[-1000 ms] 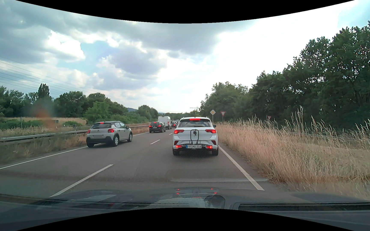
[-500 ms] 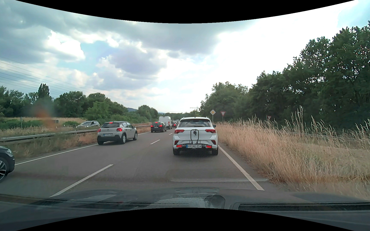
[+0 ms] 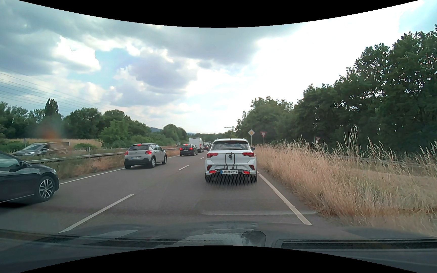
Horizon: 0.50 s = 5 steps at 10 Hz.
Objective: Follow the waypoints while adhering to traffic rules and regulations
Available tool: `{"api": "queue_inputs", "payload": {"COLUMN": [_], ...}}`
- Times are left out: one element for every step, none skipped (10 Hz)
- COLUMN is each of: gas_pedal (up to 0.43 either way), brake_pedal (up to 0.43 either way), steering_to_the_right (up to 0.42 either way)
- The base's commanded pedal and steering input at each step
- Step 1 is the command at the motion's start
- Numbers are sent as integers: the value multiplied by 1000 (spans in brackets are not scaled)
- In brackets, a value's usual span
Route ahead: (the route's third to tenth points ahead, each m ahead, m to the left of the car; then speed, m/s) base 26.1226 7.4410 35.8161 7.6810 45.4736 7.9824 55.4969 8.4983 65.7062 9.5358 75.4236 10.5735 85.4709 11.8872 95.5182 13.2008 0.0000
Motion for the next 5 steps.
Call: {"api": "queue_inputs", "payload": {"gas_pedal": [0, 0, 0, 0, 0], "brake_pedal": [250, 250, 250, 250, 220], "steering_to_the_right": [-16, -16, -15, -16, -16]}}
